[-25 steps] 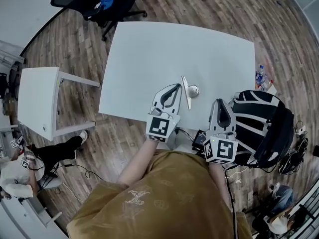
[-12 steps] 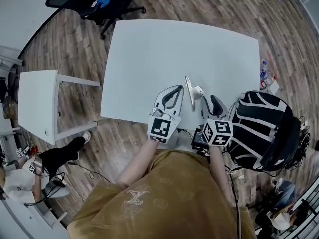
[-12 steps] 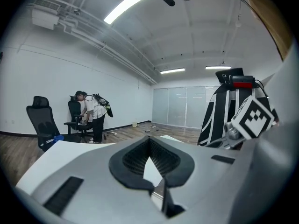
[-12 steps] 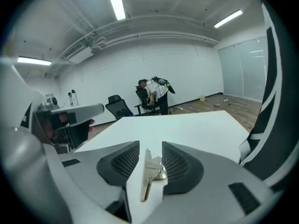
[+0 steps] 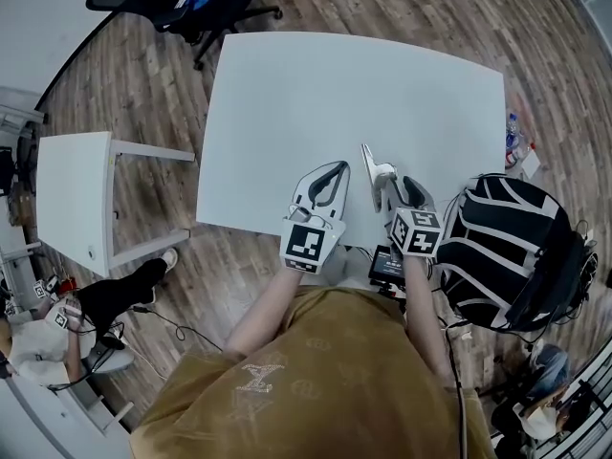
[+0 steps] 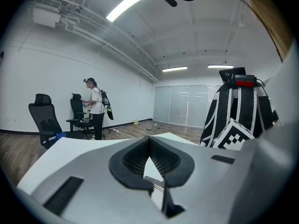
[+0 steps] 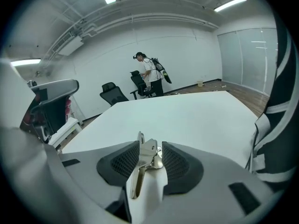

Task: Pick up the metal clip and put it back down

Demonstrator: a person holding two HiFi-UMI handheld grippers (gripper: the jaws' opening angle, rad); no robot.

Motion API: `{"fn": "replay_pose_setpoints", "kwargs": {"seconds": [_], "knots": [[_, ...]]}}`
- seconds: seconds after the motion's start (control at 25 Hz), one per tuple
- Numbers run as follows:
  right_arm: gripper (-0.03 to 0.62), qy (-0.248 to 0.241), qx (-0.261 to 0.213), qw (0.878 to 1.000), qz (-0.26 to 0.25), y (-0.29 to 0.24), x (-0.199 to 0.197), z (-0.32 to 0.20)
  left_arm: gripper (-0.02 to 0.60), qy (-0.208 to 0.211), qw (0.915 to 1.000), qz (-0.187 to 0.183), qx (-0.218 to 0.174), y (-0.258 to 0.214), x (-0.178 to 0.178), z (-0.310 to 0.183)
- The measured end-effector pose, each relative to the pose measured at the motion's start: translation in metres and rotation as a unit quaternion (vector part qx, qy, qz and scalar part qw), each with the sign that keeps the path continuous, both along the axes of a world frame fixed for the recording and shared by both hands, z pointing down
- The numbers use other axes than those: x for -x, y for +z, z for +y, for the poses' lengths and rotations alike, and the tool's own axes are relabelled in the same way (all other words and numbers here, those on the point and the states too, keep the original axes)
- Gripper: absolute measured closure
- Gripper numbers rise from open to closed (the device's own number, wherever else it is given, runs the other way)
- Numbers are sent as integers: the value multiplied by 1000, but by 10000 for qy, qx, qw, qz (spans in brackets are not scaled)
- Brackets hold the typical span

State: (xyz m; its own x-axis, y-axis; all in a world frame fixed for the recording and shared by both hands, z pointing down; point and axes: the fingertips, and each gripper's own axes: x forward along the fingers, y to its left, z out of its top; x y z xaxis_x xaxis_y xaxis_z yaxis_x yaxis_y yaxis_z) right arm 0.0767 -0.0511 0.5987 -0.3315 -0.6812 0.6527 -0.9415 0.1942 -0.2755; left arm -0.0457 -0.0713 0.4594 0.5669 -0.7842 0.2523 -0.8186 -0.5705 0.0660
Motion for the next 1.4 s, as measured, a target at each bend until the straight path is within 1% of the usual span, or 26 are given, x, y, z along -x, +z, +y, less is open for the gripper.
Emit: {"fn": "replay_pose_setpoints", "kwargs": {"seconds": [0.24, 0.44, 0.64, 0.84, 1.12, 1.4], "knots": [[459, 44, 98, 9999, 19, 10, 0, -7, 584, -43, 9999, -6, 120, 13, 0, 1], [459, 90, 163, 9998, 78, 14, 0, -6, 584, -238, 9975, -199, 642, 56, 5, -7], [459, 92, 226, 9997, 60, 19, -1, -7, 584, -348, 9953, -260, 871, 76, 7, -15], [459, 120, 297, 9995, 29, 24, 1, -10, 584, -283, 9923, -440, 1126, 96, 5, -15], [459, 162, 438, 9989, -4, 35, 1, -13, 584, -111, 9879, -505, 1461, 119, -3, -6], [461, 132, 486, 9987, -66, 39, 6, -16, 584, -66, 9857, -536, 1594, 130, -3, -5]]}}
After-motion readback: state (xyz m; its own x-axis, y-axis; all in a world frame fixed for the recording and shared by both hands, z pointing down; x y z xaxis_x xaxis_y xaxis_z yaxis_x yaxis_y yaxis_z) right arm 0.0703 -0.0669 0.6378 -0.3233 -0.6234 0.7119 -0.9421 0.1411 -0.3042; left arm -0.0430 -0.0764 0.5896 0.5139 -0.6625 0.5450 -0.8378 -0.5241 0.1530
